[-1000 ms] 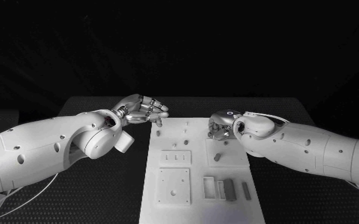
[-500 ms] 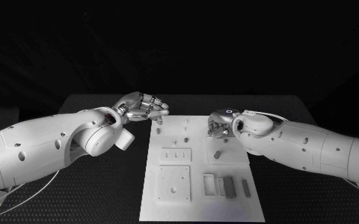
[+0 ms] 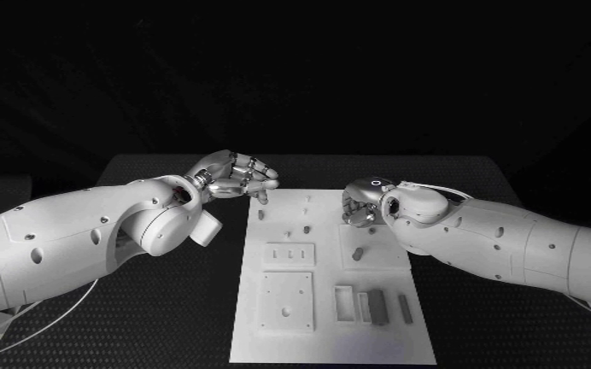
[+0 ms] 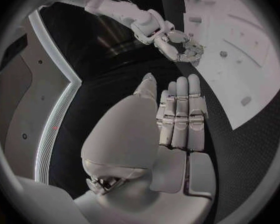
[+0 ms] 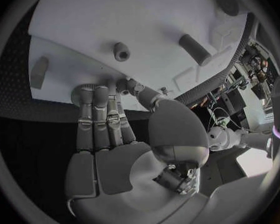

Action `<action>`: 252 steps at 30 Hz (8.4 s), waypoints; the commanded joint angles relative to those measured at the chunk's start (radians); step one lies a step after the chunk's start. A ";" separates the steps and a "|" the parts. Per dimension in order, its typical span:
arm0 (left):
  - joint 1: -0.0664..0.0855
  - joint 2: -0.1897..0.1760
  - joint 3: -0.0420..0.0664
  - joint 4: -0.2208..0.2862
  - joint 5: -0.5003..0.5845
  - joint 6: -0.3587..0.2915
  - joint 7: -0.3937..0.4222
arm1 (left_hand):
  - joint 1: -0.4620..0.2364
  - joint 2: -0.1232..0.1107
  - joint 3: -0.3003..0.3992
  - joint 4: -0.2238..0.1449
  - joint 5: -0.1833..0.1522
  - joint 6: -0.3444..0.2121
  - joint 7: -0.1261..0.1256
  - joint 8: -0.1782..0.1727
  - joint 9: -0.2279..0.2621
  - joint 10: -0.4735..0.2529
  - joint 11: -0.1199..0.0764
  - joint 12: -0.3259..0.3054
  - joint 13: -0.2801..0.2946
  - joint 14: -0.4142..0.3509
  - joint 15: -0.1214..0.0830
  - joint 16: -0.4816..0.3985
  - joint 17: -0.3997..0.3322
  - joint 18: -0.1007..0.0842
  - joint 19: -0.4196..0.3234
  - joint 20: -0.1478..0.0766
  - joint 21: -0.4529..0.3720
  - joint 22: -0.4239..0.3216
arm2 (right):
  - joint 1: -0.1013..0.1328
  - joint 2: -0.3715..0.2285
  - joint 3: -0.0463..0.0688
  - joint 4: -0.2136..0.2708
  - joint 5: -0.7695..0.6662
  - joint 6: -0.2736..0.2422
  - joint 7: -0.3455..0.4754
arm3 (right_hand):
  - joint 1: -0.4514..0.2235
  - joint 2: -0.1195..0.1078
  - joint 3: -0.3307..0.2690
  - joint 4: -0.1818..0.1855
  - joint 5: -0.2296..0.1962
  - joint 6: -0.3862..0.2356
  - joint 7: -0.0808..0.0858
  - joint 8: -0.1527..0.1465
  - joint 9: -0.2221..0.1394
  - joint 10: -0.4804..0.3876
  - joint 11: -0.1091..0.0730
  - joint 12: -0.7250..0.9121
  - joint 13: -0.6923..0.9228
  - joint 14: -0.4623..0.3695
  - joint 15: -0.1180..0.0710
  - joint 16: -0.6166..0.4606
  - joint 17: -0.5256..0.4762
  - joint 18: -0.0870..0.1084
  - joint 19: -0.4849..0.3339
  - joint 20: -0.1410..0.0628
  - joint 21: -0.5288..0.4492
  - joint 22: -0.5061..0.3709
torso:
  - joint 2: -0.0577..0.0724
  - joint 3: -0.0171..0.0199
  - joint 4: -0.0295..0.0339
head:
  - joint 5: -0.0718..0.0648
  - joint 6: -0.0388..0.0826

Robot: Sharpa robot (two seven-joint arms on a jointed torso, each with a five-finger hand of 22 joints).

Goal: Assemble the parts on the task board

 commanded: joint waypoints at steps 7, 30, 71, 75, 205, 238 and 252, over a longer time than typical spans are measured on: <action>0.003 0.004 0.001 0.001 0.005 0.013 0.006 | -0.009 0.004 0.008 -0.001 -0.004 0.004 0.005 -0.006 0.001 0.001 0.005 -0.004 0.002 -0.009 -0.001 -0.006 0.002 0.014 0.002 -0.006 -0.007 0.001 | -0.012 0.009 -0.008 -0.005 -0.021 -0.002 0.002 | 0.021 0.008 0.003 -0.016 0.002 0.028 -0.008 0.017 0.004 0.032 -0.008 0.015 -0.005 0.022 -0.011 0.013 -0.004 0.018 0.022 -0.007 0.013 0.017 | 0.001 -0.0010 0.0001 | 0.000 0.002; 0.003 0.000 0.001 -0.007 0.007 0.005 0.007 | -0.009 0.004 0.011 -0.001 -0.004 0.005 0.005 -0.006 0.002 0.002 0.005 -0.007 0.004 -0.009 -0.001 -0.008 0.003 0.014 0.002 -0.006 -0.009 0.003 | 0.026 -0.002 -0.005 0.045 -0.043 -0.103 -0.029 | 0.010 0.008 -0.001 -0.008 0.002 0.068 -0.026 0.038 0.017 0.080 -0.028 0.034 -0.008 0.062 -0.031 0.025 -0.012 0.018 0.060 -0.024 0.029 0.017 | 0.001 -0.0014 -0.0005 | -0.001 0.018; 0.003 0.017 0.001 -0.003 0.007 0.009 0.009 | 0.013 -0.004 0.014 -0.004 -0.004 0.008 0.003 -0.008 0.005 0.005 0.005 -0.014 0.011 -0.009 -0.001 -0.012 0.009 0.013 0.002 -0.005 -0.014 0.007 | 0.009 0.233 -0.005 -0.159 -0.139 -0.225 -0.070 | 0.008 -0.006 0.004 0.000 0.002 0.072 -0.028 0.036 0.019 0.085 -0.031 0.033 -0.013 0.080 -0.035 0.026 -0.019 0.018 0.076 -0.036 0.033 0.016 | 0.011 -0.0051 0.0147 | 0.000 0.048; 0.003 0.018 0.001 -0.006 0.007 0.008 0.009 | 0.012 -0.004 0.014 -0.003 -0.005 0.008 0.003 -0.008 0.005 0.005 0.005 -0.014 0.011 -0.009 -0.001 -0.012 0.010 0.013 0.002 -0.005 -0.014 0.007 | 0.009 0.239 -0.005 -0.164 -0.140 -0.222 -0.070 | 0.009 -0.006 0.004 0.000 0.002 0.072 -0.028 0.035 0.019 0.085 -0.031 0.033 -0.013 0.080 -0.035 0.025 -0.019 0.018 0.076 -0.036 0.033 0.016 | 0.011 -0.0049 0.0141 | 0.007 0.049; 0.002 0.017 0.001 -0.047 0.008 0.027 0.021 | -0.005 0.001 0.006 -0.001 -0.005 0.020 -0.006 -0.010 0.012 0.009 0.005 -0.032 0.024 -0.010 0.001 -0.025 0.020 0.013 0.002 -0.004 -0.027 0.018 | 0.031 -0.016 0.029 -0.091 0.041 -0.027 0.087 | 0.002 -0.124 -0.061 0.115 0.001 -0.091 -0.011 -0.030 -0.060 0.008 -0.053 0.343 0.234 0.063 -0.064 0.136 0.042 0.018 0.086 -0.049 0.090 0.024 | -0.006 -0.0027 -0.0172 | 0.015 0.048; 0.002 0.022 0.001 -0.045 0.008 0.033 0.015 | -0.006 0.002 0.006 -0.001 -0.005 0.018 -0.002 -0.014 0.012 0.008 0.007 -0.037 0.025 -0.010 0.001 -0.027 0.022 0.013 0.003 -0.003 -0.028 0.020 | 0.008 0.045 0.030 -0.195 0.116 0.001 0.112 | -0.004 -0.073 -0.048 0.091 0.001 -0.082 -0.034 0.011 -0.069 -0.177 -0.069 0.922 0.694 0.072 -0.072 0.323 0.216 0.018 0.066 -0.088 0.322 0.023 | -0.005 -0.0004 -0.0177 | 0.018 0.033; 0.002 0.020 0.001 -0.042 0.008 0.033 0.013 | -0.005 0.002 0.007 -0.002 -0.005 0.017 -0.001 -0.015 0.012 0.008 0.007 -0.038 0.026 -0.010 0.001 -0.027 0.023 0.013 0.003 -0.003 -0.029 0.020 | 0.001 0.056 0.030 -0.216 0.115 0.006 0.118 | -0.008 -0.059 -0.044 0.090 0.002 -0.062 -0.032 0.024 -0.063 -0.178 -0.067 0.941 0.689 0.077 -0.070 0.329 0.228 0.018 0.066 -0.093 0.337 0.022 | -0.005 -0.0009 -0.0181 | 0.020 0.027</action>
